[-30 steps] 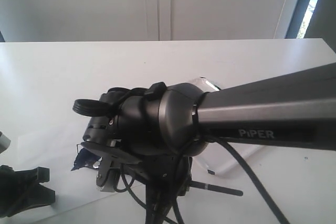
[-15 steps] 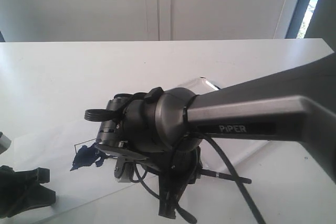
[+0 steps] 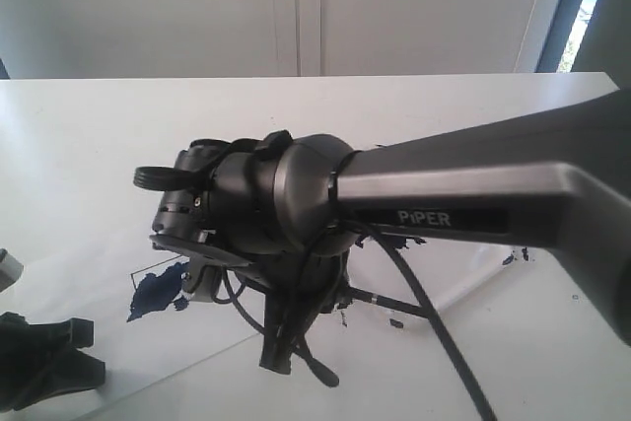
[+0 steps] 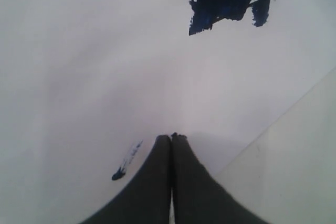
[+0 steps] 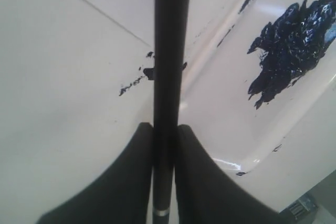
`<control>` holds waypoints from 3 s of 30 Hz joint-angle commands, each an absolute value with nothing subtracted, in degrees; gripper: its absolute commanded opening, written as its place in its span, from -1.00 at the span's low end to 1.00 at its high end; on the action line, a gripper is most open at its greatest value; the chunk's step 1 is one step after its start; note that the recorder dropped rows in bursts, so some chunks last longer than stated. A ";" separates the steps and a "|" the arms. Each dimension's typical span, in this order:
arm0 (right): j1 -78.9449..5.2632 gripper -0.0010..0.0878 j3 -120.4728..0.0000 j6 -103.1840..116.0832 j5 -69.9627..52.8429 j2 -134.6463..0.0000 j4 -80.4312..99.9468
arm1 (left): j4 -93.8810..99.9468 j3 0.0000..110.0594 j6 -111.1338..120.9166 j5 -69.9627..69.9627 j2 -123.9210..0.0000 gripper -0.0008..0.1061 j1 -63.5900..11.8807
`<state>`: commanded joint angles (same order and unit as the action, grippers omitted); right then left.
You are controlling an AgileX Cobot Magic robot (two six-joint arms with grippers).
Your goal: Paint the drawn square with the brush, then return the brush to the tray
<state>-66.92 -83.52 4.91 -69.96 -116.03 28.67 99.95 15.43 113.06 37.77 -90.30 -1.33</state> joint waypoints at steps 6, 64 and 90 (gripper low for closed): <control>-68.74 -0.98 -83.91 3.45 -69.96 -119.12 26.95 | 99.95 15.43 113.06 37.77 -90.30 -0.99 -1.33; -65.53 -0.98 -79.23 2.57 -69.96 -117.78 25.49 | 99.95 15.43 114.19 37.84 -90.30 -0.99 -1.33; -67.97 -0.98 -76.57 0.00 -69.96 -112.76 22.28 | 99.95 15.43 114.39 37.84 -90.30 -0.99 -1.33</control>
